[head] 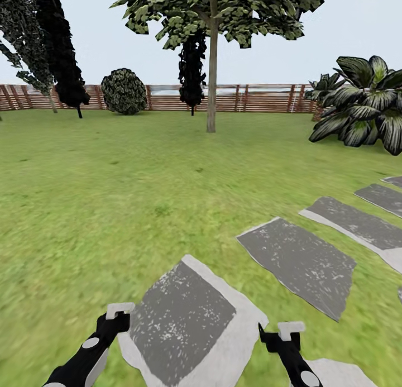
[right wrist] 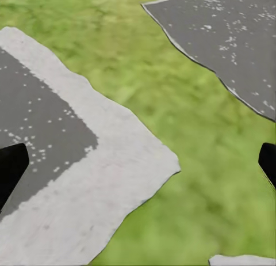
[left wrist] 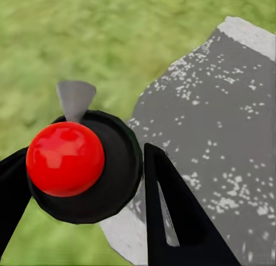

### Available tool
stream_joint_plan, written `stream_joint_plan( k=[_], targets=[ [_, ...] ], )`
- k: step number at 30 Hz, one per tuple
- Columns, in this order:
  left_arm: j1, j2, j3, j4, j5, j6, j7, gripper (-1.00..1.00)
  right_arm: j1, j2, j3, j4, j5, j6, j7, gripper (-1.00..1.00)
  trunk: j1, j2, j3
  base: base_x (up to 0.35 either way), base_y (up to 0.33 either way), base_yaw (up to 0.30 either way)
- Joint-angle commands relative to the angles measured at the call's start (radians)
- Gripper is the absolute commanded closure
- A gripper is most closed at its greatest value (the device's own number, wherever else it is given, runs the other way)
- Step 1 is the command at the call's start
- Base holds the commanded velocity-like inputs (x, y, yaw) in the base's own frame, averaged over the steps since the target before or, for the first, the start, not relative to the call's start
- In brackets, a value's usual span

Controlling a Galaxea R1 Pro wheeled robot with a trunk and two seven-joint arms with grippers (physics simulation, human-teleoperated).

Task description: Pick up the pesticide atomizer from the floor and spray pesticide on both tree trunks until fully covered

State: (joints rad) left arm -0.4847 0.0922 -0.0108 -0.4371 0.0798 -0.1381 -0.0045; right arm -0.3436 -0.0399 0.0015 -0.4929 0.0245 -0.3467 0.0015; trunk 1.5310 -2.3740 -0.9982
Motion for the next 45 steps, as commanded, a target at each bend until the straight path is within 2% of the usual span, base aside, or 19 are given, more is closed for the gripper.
stream_joint_plan(
  k=[1,8,38,45],
  targets=[
    [0.0,0.0,0.0,0.0,0.0,0.0,0.0,1.0,0.0,0.0,0.0,0.0,0.0,0.0,0.0,-1.0,0.0,0.0,0.002,0.338,0.0,0.0],
    [0.0,0.0,0.0,0.0,-0.001,0.0,0.0,1.0,0.0,0.0,0.0,0.0,0.0,0.0,0.0,-1.0,0.0,0.0,0.008,0.338,0.0,0.0],
    [0.0,0.0,0.0,0.0,-0.002,0.0,0.0,1.0,0.0,0.0,0.0,0.001,0.0,0.0,0.0,-1.0,0.0,0.0,0.009,0.338,0.0,0.0],
    [0.0,0.0,0.0,0.0,-0.002,0.0,0.0,1.0,0.0,0.0,0.0,0.0,0.0,0.0,0.0,-1.0,0.0,0.0,0.017,0.338,0.0,0.0]
  ],
)
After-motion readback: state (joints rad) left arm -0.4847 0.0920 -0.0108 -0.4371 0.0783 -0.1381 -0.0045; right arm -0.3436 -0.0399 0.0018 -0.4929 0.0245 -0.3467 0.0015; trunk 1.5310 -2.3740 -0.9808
